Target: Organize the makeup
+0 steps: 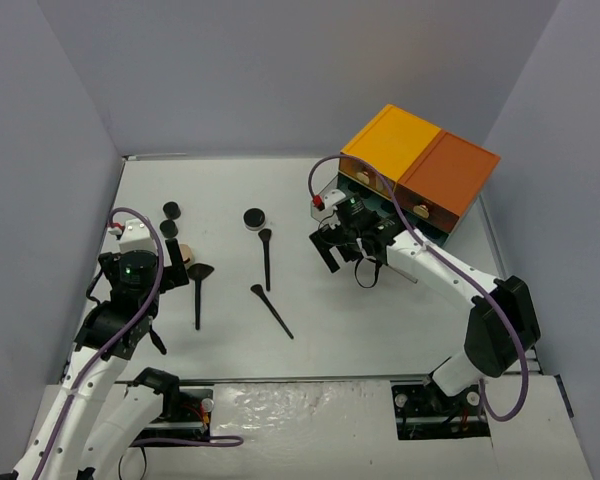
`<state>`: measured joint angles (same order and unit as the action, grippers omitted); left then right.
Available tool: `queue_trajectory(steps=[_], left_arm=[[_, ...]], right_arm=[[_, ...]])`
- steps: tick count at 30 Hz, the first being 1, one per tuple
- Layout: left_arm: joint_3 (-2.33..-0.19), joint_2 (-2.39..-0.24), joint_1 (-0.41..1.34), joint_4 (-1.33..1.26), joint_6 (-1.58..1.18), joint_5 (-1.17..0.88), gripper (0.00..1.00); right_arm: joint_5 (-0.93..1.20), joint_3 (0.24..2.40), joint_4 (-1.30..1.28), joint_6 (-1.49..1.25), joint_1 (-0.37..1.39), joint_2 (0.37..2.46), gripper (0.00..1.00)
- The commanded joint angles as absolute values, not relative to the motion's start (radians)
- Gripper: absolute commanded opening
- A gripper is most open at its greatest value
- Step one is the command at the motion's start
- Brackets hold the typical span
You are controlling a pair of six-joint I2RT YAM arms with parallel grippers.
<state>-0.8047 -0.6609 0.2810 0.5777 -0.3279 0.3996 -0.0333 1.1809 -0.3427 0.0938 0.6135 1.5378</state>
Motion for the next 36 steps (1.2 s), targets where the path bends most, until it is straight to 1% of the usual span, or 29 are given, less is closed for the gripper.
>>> queue_trajectory(steps=[1, 5, 11, 17, 21, 27, 36], left_arm=[[-0.827, -0.67, 0.275, 0.526, -0.321, 0.402, 0.97], [-0.827, -0.67, 0.275, 0.529, -0.322, 0.403, 0.97], [-0.827, -0.67, 0.275, 0.528, -0.324, 0.403, 0.97], [-0.827, -0.668, 0.275, 0.529, -0.33, 0.41, 0.97], [-0.825, -0.663, 0.275, 0.531, -0.333, 0.42, 0.97], [-0.824, -0.654, 0.275, 0.533, -0.336, 0.429, 0.97], [-0.824, -0.657, 0.275, 0.535, -0.336, 0.434, 0.97]], right_arm=[[-0.093, 1.209, -0.364, 0.022, 0.681, 1.481, 0.99], [-0.173, 1.26, -0.383, 0.01, 0.698, 1.45, 0.99], [-0.241, 1.369, -0.429, 0.001, 0.783, 1.406, 0.99], [-0.177, 1.349, -0.403, -0.12, 0.867, 1.439, 0.98], [-0.11, 1.272, -0.3, -0.2, 0.946, 1.505, 0.95], [-0.122, 1.208, -0.152, -0.258, 1.049, 1.636, 0.85], [-0.152, 1.151, 0.02, -0.279, 1.101, 1.82, 0.64]])
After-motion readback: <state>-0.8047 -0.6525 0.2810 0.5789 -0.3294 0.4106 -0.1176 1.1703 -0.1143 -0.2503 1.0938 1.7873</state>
